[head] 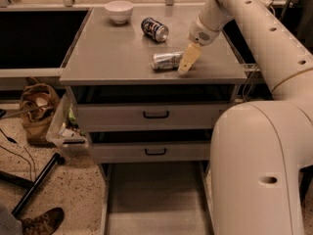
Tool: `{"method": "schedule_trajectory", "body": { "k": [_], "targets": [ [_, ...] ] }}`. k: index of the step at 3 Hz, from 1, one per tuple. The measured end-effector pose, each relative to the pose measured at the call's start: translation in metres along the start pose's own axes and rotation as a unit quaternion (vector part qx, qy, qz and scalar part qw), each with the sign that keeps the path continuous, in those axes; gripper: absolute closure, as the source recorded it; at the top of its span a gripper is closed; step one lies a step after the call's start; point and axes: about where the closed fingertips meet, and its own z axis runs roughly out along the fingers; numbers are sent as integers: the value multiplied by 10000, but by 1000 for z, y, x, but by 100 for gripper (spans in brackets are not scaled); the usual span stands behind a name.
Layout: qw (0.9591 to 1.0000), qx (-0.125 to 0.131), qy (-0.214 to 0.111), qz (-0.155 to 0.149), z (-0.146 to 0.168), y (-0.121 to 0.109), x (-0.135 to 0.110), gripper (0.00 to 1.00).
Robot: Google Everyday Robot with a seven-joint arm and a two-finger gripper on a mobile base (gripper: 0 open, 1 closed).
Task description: Place redbull can into bottom drawer
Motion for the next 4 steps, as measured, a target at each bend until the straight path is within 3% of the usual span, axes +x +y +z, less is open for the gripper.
{"method": "schedule_trajectory", "body": {
  "k": [2,3,4],
  "targets": [
    [10000,-1,0,0,0,0,0,65],
    [9999,120,92,-75,-28,9,-2,88],
    [9976,681,108,-96,-91,25,1,100]
  ]
}}
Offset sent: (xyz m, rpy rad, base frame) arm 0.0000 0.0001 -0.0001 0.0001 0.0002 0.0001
